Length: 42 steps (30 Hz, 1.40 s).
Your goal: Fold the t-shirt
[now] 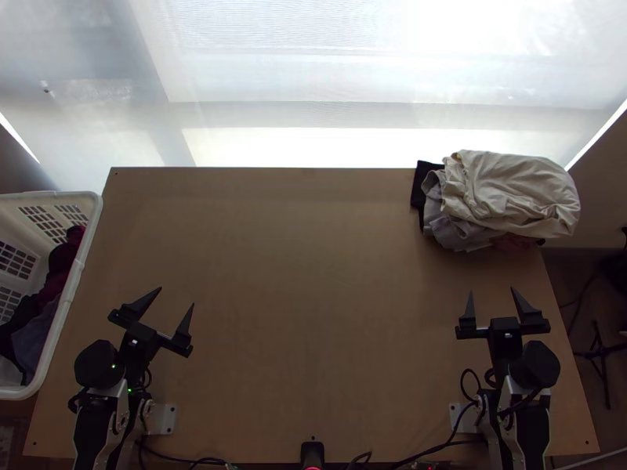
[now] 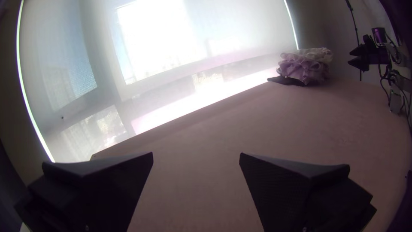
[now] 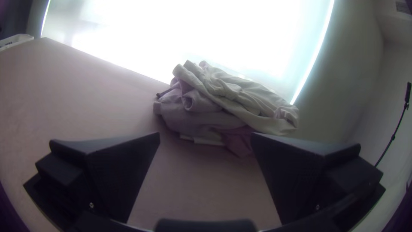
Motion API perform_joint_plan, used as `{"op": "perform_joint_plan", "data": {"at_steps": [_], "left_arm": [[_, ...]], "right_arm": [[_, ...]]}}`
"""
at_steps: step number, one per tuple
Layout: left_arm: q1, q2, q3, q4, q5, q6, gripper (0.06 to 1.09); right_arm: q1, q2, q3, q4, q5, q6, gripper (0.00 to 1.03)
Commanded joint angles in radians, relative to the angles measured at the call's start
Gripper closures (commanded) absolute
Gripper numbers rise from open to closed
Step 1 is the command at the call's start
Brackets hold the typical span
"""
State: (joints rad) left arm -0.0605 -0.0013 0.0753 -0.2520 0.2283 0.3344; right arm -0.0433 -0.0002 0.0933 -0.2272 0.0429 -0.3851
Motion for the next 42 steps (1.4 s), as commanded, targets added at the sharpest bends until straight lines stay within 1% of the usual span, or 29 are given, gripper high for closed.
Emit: {"op": "perform_joint_plan", "data": {"at_steps": [1,32,34,36,42], "left_arm": [[0.001,0.000,0.001,0.000,0.000,0.000,0.10],[-0.001,0.000,0.001,0.000,0.000,0.000,0.10],[-0.032,0.000,0.001,-0.001,0.019,0.002,0.10],[-0.058,0.000,0.000,-0.001,0.019,0.002,0.10],[-0.059,0.000,0.000,-0.001,0.019,0.003,0.10]], "right_arm": [[0.000,0.000,0.000,0.000,0.000,0.000,0.05],[0.000,0.000,0.000,0.000,0.000,0.000,0.05],[0.000,0.000,0.000,0.000,0.000,0.000,0.05],[0.000,0.000,0.000,0.000,0.000,0.000,0.05],[0.002,0.000,0.000,0.000,0.000,0.000,0.05]]}}
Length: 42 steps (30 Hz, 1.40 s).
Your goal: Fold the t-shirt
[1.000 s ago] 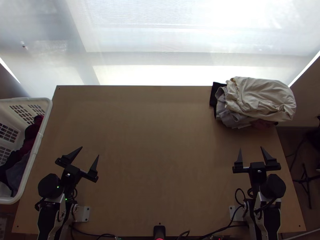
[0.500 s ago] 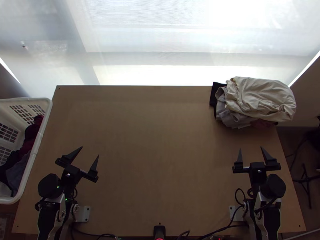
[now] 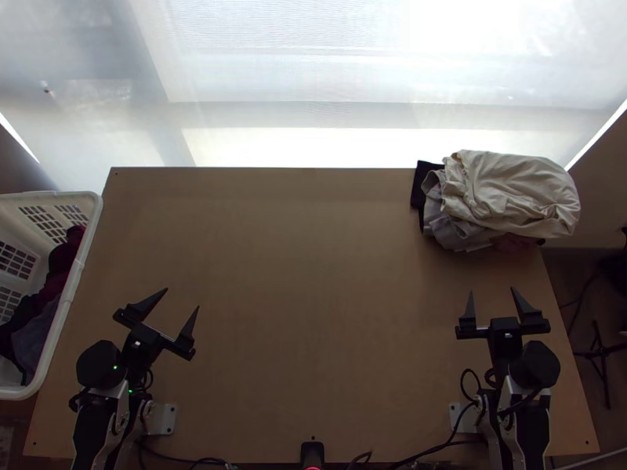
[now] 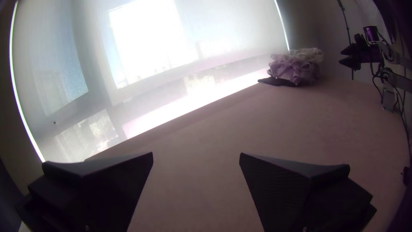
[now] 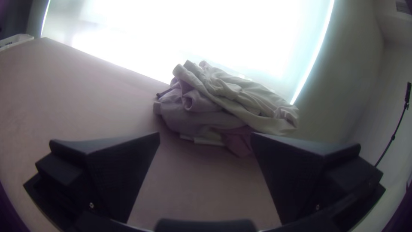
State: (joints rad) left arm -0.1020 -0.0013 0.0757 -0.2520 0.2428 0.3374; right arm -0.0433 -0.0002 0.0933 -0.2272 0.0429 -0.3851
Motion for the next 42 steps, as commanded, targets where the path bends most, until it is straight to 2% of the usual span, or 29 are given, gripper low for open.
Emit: {"op": "perform_joint_plan", "data": {"at_steps": [1,9,10,15,19,29,31,32,42], "left_arm": [[-0.018,0.000,-0.001,-0.001,0.004,0.000,0.10],[-0.018,0.000,-0.001,-0.001,0.004,0.000,0.10],[-0.018,0.000,-0.001,-0.001,0.004,0.000,0.10],[-0.018,0.000,0.001,-0.001,0.004,0.000,0.10],[-0.018,0.000,0.001,-0.001,0.004,0.000,0.10],[-0.018,0.001,0.001,-0.001,0.004,0.000,0.10],[-0.019,0.000,0.001,-0.001,0.004,0.000,0.10],[-0.024,0.000,-0.001,-0.001,0.004,0.000,0.10],[-0.038,0.000,0.001,-0.001,0.004,0.000,0.10]], "right_arm": [[0.008,0.000,0.000,0.000,0.000,0.000,0.05],[0.013,0.000,0.000,0.000,0.000,0.000,0.05],[0.045,0.000,0.000,0.002,0.000,0.000,0.05],[0.404,0.000,0.000,0.000,0.000,0.002,0.05],[0.553,0.000,0.000,0.000,-0.001,0.002,0.05],[0.574,0.000,0.000,0.000,-0.003,0.009,0.05],[0.609,0.000,0.000,-0.006,-0.025,0.166,0.05],[0.631,-0.001,0.000,-0.004,-0.025,0.181,0.05],[0.648,-0.001,0.000,-0.004,-0.023,0.180,0.05]]}}
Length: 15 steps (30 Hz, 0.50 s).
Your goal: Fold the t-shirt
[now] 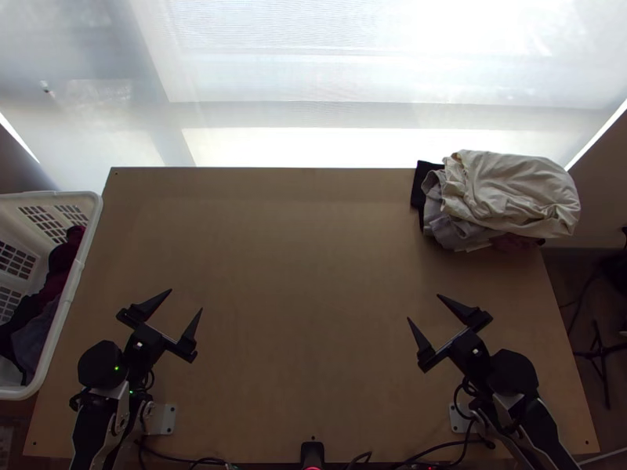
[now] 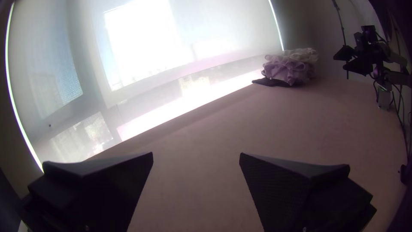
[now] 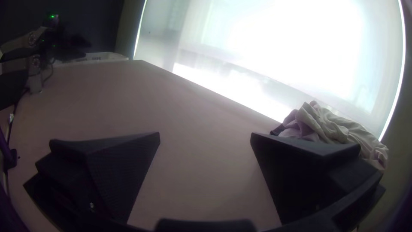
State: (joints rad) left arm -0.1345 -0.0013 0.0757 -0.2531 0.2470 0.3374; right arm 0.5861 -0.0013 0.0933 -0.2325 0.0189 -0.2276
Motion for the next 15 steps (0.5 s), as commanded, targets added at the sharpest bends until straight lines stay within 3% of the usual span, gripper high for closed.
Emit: {"op": "perform_joint_plan", "data": {"at_steps": [1,7,12,14,15], "left_arm": [[-0.005,0.000,0.001,0.000,0.000,0.000,0.10],[-0.005,0.000,-0.001,0.000,0.000,0.000,0.10],[-0.002,0.001,-0.001,0.009,-0.006,0.040,0.10],[0.018,0.001,0.001,0.078,-0.109,0.172,0.10],[0.029,0.000,0.006,0.127,-0.141,0.138,0.10]], "right_arm": [[0.018,0.000,0.000,0.001,0.001,0.024,0.05],[0.026,-0.002,0.000,0.009,0.000,0.047,0.05],[0.127,0.001,0.000,0.004,0.000,0.059,0.05],[0.132,0.012,0.002,0.064,0.024,0.053,0.05],[0.129,0.046,0.006,0.096,0.064,0.045,0.05]]}}
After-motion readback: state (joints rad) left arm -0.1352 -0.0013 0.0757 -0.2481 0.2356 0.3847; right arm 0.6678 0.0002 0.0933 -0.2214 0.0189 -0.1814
